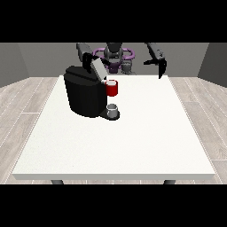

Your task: Insert the coffee pod into the coffee machine and close the lid

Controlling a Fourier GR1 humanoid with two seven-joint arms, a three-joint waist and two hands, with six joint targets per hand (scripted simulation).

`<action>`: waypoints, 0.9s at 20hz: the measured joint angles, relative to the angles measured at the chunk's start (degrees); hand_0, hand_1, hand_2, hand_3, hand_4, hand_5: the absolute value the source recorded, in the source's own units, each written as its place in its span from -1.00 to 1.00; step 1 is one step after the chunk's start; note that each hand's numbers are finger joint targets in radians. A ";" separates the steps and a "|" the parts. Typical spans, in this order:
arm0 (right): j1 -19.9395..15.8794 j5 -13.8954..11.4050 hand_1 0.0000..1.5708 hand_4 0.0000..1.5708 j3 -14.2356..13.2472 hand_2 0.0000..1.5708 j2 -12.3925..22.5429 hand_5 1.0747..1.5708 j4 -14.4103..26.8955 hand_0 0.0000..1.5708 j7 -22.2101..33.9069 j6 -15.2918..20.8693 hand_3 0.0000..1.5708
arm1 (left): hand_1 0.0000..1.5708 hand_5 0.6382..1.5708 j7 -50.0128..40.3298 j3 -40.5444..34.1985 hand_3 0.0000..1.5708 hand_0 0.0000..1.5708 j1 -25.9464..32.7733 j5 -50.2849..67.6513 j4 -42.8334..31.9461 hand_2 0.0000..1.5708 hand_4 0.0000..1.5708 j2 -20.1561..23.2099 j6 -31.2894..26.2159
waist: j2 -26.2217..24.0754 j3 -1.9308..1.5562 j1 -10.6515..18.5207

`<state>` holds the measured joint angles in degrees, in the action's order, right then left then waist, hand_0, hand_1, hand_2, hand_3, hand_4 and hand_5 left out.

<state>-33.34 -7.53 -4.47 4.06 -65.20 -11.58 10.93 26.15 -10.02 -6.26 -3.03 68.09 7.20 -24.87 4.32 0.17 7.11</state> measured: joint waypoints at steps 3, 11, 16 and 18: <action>-0.84 0.60 -1.00 -0.69 -0.61 -1.00 0.22 1.00 1.04 -1.00 -1.07 -0.13 -1.00 | -1.00 1.00 0.20 0.46 -1.00 -1.00 -0.04 -0.04 0.40 -1.00 -0.50 -0.15 0.28 | 0.20 0.20 0.34; -3.01 -1.08 -1.00 -0.50 0.25 -1.00 0.27 1.00 2.17 -1.00 -1.38 0.94 -1.00 | -1.00 1.00 0.08 0.03 -1.00 -1.00 -2.08 0.93 -1.05 -1.00 -0.51 0.17 0.52 | 1.34 0.32 0.67; -6.51 -2.27 -1.00 -0.46 1.09 -1.00 -0.30 1.00 4.03 -1.00 -0.59 1.64 -1.00 | -1.00 1.00 -0.07 -0.21 -1.00 -1.00 -3.31 1.42 -2.12 -1.00 -0.54 0.88 -0.01 | 2.71 0.02 2.11; -7.96 -3.16 -1.00 -0.47 2.09 -1.00 -1.10 1.00 5.02 -1.00 0.19 1.84 -1.00 | -1.00 1.00 0.64 -0.24 -1.00 -1.00 -3.48 1.35 -3.03 -1.00 -0.58 1.10 -0.13 | 2.93 -0.05 2.35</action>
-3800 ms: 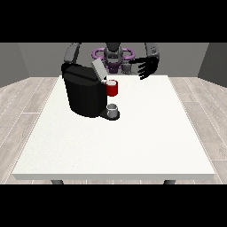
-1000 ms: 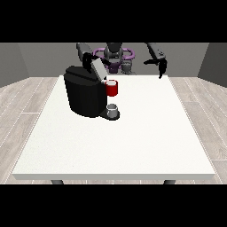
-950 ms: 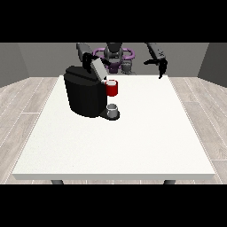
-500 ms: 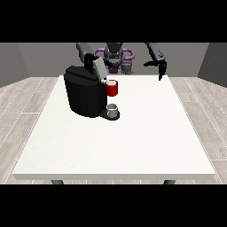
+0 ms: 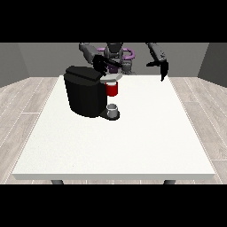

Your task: Insert the coffee pod into the coffee machine and close the lid

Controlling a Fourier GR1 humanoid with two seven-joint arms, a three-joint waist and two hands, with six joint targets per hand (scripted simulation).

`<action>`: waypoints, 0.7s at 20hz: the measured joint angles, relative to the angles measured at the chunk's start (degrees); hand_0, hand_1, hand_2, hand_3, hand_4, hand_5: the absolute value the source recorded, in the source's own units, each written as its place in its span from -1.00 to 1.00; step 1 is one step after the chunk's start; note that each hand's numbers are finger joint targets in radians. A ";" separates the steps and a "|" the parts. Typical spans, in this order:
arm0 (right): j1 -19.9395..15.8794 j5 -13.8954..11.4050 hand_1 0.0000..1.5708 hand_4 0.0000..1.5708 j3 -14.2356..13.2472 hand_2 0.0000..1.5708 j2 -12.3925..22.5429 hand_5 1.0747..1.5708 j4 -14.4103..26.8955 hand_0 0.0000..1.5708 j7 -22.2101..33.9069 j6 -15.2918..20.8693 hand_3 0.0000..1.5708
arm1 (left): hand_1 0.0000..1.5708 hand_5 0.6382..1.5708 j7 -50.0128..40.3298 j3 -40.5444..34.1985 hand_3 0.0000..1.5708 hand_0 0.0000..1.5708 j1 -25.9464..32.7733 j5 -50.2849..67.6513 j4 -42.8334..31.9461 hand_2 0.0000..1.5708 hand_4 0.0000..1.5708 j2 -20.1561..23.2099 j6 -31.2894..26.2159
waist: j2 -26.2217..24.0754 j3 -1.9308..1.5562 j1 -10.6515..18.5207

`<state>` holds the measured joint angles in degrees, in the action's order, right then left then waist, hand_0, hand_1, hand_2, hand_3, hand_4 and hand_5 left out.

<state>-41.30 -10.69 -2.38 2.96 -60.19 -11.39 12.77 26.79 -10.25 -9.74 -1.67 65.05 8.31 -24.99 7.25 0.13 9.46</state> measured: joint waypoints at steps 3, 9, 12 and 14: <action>-2.22 -1.38 -1.00 -0.52 1.21 -1.00 -0.94 1.00 1.72 -1.00 1.71 0.27 -1.00 | -1.00 1.00 -1.20 -0.54 -1.00 -1.00 -1.34 0.75 -1.07 -1.00 -0.50 0.64 -0.30 | -0.22 -0.06 -0.08; -7.06 -4.25 -1.00 -0.44 5.16 -1.00 -2.46 1.00 3.08 -1.00 4.98 3.64 -1.00 | -1.00 1.00 2.15 -0.88 -1.00 -1.00 -2.19 0.48 -5.16 -1.00 -0.53 1.24 -0.67 | 0.74 -0.09 0.78; -10.59 -5.87 -1.00 -0.53 5.92 -1.00 -2.38 1.00 3.92 -1.00 5.72 4.09 -1.00 | -1.00 1.00 2.92 -0.92 -1.00 -1.00 -3.42 0.31 -6.54 -1.00 -0.56 1.91 -1.07 | 1.77 -0.10 1.32; -11.67 -5.61 -1.00 -0.51 6.58 -1.00 -2.61 1.00 4.09 -1.00 5.17 4.74 -1.00 | -1.00 1.00 3.95 -1.02 -1.00 -1.00 -4.49 0.14 -7.57 -1.00 -0.49 2.04 -0.78 | 2.43 -0.09 1.46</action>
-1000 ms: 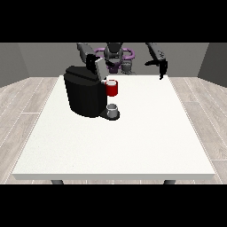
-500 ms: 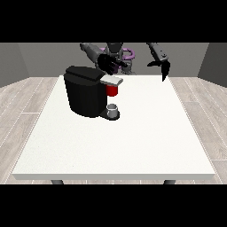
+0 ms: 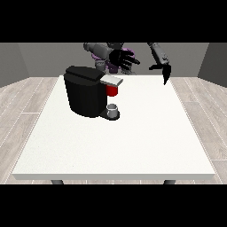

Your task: Insert the coffee pod into the coffee machine and close the lid

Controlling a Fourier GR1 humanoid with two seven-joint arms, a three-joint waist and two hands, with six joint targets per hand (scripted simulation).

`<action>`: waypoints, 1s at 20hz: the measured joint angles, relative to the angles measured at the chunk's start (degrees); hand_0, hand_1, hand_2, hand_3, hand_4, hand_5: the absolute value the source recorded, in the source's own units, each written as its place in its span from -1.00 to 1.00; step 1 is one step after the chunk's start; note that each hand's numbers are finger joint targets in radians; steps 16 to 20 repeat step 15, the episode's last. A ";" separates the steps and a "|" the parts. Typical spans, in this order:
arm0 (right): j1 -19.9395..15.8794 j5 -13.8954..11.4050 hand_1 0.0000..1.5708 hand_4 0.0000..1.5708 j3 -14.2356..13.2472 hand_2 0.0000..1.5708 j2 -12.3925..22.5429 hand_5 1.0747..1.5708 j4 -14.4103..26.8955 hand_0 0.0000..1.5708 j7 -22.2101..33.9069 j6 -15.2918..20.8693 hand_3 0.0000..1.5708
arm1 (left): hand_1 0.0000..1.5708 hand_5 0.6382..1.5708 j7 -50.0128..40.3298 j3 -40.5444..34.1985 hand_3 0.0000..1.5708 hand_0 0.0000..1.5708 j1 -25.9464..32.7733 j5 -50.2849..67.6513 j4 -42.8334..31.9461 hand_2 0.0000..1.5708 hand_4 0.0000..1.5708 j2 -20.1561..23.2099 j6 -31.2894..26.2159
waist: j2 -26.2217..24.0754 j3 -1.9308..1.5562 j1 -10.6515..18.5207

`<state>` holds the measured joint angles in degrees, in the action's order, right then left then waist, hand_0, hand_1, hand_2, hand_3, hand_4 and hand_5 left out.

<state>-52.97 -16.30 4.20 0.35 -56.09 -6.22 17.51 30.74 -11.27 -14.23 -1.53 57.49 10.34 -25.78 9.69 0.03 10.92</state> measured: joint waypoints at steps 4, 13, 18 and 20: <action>-0.51 1.26 -1.00 -0.44 -0.04 -1.00 0.05 1.00 0.30 -1.00 -0.71 -1.96 -1.00 | -1.00 1.00 -0.64 -0.01 -1.00 -1.00 0.85 0.53 -0.45 -1.00 -0.57 0.26 -0.68 | -1.85 -0.01 0.15; 5.36 6.09 -1.00 -0.37 9.47 -1.00 -0.30 1.00 -1.34 -1.00 -4.26 -4.33 -1.00 | -1.00 1.00 0.54 0.88 -1.00 -1.00 0.51 0.31 -2.66 -1.00 -0.79 -0.25 -1.14 | -3.63 -0.02 0.47; 7.59 7.14 -1.00 -0.41 12.28 -1.00 -0.32 1.00 -2.03 -1.00 -6.79 -5.23 -1.00 | -1.00 1.00 1.08 1.40 -1.00 -1.00 0.85 0.08 -2.67 -1.00 -0.79 -0.53 -1.44 | -3.54 -0.03 1.08; 7.59 7.14 -1.00 -0.41 12.28 -1.00 -0.32 1.00 -2.03 -1.00 -6.79 -5.23 -1.00 | -1.00 1.00 1.08 1.40 -1.00 -1.00 0.85 0.08 -2.67 -1.00 -0.79 -0.53 -1.44 | -3.54 -0.03 1.08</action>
